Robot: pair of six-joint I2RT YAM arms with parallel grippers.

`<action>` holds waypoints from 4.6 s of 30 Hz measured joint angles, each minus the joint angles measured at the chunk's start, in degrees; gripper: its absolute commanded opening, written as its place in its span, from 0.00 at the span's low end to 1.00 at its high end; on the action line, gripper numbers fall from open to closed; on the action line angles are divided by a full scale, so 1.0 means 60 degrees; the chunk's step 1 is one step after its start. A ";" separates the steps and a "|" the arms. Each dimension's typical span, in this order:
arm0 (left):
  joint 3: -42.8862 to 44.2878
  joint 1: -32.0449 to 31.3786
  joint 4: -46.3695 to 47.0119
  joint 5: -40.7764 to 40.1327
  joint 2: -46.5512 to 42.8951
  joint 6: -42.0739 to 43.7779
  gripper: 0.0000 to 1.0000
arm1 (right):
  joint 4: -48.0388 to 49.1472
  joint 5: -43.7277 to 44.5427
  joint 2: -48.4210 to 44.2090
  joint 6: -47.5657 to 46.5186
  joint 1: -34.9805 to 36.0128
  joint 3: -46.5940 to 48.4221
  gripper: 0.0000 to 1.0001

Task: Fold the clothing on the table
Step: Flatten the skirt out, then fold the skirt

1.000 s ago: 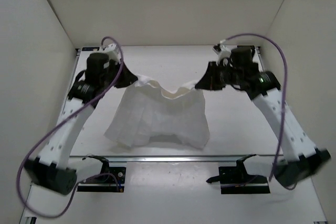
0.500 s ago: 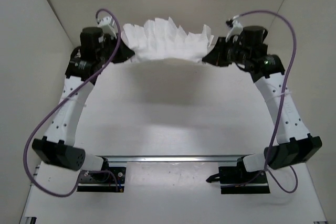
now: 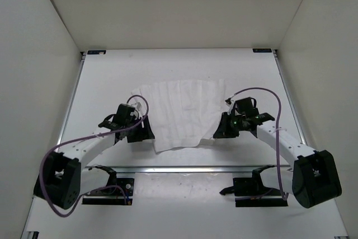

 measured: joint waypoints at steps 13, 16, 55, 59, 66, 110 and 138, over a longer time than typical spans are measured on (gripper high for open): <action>-0.0969 -0.1370 0.1005 -0.0605 -0.1534 -0.1104 0.59 | 0.0827 -0.0106 -0.0616 0.0106 -0.0080 -0.0572 0.00; -0.0969 -0.1800 0.1126 -0.0645 -0.1195 -0.1373 0.56 | 0.0885 -0.0109 -0.0663 0.0113 -0.0080 -0.0583 0.00; -0.1016 -0.1530 -0.2033 0.0827 -0.7391 -0.2572 0.00 | -0.4408 -0.0962 -0.6233 0.0397 -0.0251 -0.0393 0.00; -0.0911 -0.0998 -0.1858 0.1279 -0.6961 -0.2721 0.01 | -0.4623 -0.1300 -0.5799 0.0364 -0.0725 -0.0022 0.00; -0.0441 0.0969 -0.0222 0.2342 -0.5450 -0.2932 0.03 | -0.3126 -0.2648 -0.4171 0.0554 -0.2408 0.0612 0.00; -0.1370 0.1020 0.1100 0.1869 -0.6295 -0.4007 0.07 | -0.2051 -0.1989 -0.4987 0.1967 -0.2142 0.0200 0.00; 0.1031 0.1592 0.2543 0.1581 0.0634 -0.1796 0.67 | 0.0306 0.0678 0.1151 0.0568 -0.2630 0.1450 0.90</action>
